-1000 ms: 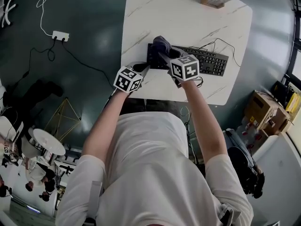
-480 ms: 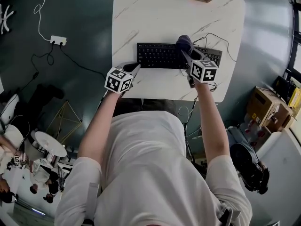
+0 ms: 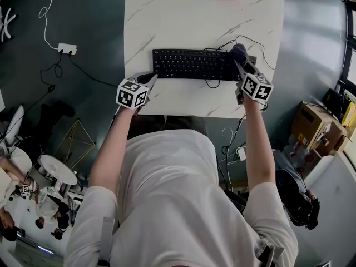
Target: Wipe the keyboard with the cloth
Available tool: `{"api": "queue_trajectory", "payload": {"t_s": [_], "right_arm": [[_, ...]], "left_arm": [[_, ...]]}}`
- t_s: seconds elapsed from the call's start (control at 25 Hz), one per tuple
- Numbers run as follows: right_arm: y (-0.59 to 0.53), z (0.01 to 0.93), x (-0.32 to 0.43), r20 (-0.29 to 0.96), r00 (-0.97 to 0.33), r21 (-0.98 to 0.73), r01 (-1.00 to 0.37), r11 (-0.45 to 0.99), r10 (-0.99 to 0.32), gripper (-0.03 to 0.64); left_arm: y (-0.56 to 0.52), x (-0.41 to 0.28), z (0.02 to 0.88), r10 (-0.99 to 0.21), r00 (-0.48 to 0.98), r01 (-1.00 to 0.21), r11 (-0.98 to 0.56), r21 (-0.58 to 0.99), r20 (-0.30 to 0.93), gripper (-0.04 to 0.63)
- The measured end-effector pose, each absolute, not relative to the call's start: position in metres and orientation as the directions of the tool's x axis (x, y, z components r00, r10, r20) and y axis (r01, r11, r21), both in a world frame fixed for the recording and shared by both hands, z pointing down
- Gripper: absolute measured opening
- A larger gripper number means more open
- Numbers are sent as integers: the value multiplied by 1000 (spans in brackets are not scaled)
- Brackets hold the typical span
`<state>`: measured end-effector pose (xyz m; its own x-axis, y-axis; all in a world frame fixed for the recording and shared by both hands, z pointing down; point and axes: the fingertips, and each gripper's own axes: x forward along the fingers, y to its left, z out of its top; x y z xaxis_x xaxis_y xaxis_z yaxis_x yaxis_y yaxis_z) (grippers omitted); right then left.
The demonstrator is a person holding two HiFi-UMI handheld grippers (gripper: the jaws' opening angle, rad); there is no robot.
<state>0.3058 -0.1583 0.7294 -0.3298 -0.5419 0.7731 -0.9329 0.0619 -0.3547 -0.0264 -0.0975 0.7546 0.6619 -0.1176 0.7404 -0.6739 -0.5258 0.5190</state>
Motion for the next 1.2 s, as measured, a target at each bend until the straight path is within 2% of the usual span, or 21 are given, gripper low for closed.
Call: {"api": "queue_trajectory", "payload": {"t_s": [0.64,0.88,1.2], "right_arm": [[-133,721,423,806,-116,-227,-966,-123,-581,152],[-115,709,421,773,-144,-272,-955,-117,-618,152],[-90,693,382,734,-235,-345,-937,-53,-637,152]], "left_arm": [[-100,-29,753,-156,597,-728,-517,450,787,8],[-102,-29,738,-230,585,-768,-465,440,778,8],[-82,-39,715,-301,566,-795,-447,410,768,8]]}}
